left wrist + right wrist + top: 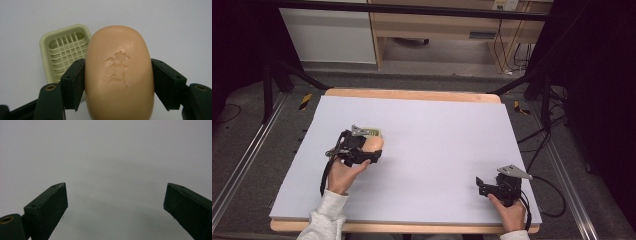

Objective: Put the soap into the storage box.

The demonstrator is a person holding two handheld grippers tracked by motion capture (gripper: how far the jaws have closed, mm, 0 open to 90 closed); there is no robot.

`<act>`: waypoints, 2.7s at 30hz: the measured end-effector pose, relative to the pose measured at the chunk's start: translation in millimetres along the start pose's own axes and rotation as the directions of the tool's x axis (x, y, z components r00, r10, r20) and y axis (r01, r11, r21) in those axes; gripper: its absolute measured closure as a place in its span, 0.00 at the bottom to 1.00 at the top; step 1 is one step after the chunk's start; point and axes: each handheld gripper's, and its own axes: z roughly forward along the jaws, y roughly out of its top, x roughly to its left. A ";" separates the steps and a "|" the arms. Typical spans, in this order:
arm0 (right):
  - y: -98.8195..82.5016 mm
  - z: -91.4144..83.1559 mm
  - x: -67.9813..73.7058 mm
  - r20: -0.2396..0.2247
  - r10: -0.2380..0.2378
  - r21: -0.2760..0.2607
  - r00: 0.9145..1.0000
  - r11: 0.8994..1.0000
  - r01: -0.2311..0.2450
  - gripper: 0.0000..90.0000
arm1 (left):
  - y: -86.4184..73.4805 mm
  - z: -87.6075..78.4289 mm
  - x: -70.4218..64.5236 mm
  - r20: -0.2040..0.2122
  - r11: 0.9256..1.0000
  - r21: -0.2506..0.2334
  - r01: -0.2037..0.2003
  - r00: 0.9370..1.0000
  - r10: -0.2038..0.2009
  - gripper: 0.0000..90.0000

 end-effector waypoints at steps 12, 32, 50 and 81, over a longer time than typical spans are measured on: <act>-0.1 0.3 0.4 -0.003 0.002 0.001 1.000 1.000 -0.002 0.06 | 3.9 5.6 12.4 -0.029 0.999 0.004 0.033 0.999 -0.033 0.35; -0.7 0.3 0.1 -0.004 0.012 0.001 1.000 1.000 -0.012 0.06 | 24.3 29.3 27.0 -0.081 0.999 0.018 0.044 0.996 -0.042 0.35; -0.5 0.1 0.0 -0.011 0.021 0.003 1.000 1.000 -0.021 0.06 | 19.0 46.5 42.0 -0.110 0.996 0.039 0.077 0.991 -0.073 0.35; -0.5 0.4 0.2 -0.009 0.017 0.002 1.000 1.000 -0.017 0.06 | 9.8 65.3 45.4 -0.124 0.992 0.096 0.084 0.990 -0.072 0.35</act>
